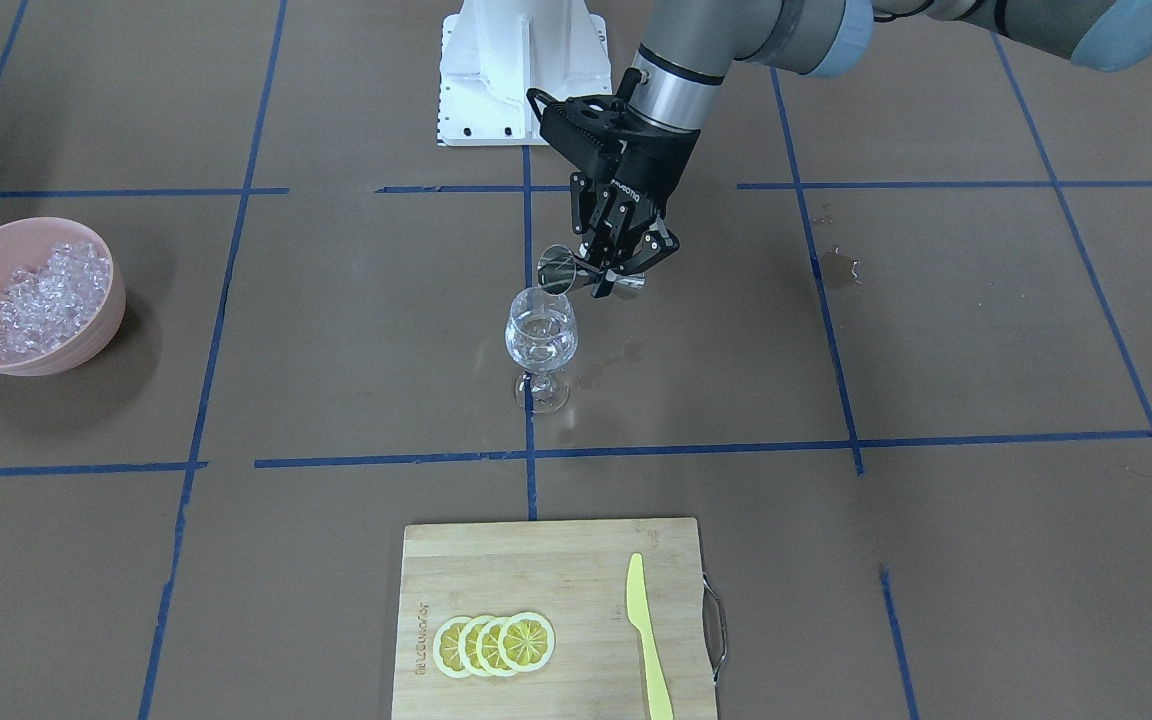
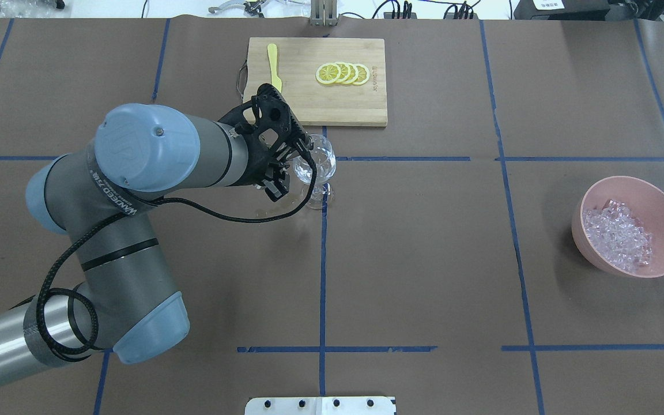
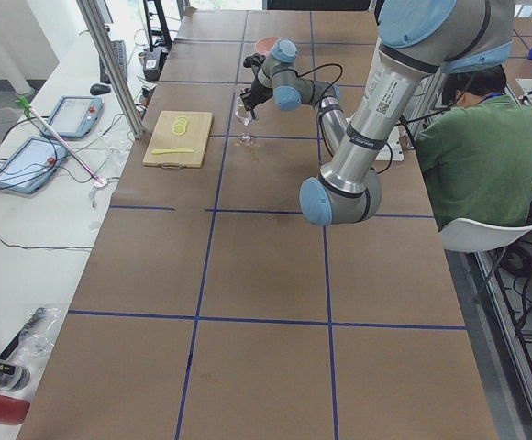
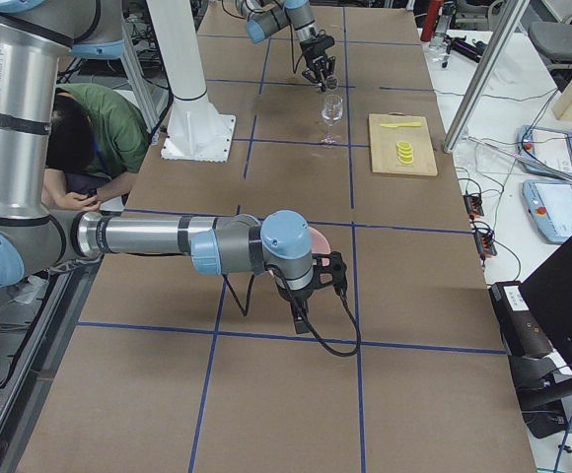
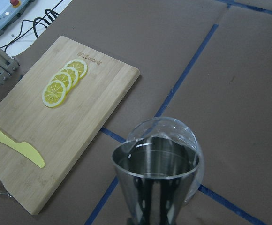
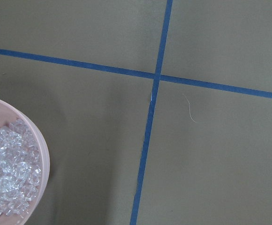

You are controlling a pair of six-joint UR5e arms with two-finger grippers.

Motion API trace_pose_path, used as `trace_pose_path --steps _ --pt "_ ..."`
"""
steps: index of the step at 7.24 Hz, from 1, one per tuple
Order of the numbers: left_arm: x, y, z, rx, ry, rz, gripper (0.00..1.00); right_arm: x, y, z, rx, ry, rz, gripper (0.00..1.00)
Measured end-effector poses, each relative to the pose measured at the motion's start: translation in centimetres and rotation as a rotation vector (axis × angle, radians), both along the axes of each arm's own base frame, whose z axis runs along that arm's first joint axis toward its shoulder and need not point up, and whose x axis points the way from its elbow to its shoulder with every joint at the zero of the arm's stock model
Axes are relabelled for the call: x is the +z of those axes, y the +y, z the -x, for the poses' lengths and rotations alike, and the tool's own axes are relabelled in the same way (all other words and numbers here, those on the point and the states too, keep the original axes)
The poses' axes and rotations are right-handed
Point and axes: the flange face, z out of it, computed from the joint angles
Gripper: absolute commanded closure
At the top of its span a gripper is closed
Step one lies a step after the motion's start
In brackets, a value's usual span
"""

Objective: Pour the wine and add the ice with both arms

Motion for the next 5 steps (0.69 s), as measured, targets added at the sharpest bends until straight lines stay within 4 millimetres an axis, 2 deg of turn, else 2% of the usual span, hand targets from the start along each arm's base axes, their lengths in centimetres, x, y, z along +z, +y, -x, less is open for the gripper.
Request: trace_pose_path --steps 5 --pt "-0.84 -0.09 -0.29 0.024 -0.112 0.017 1.00 0.05 0.01 0.00 0.000 0.000 0.001 0.00"
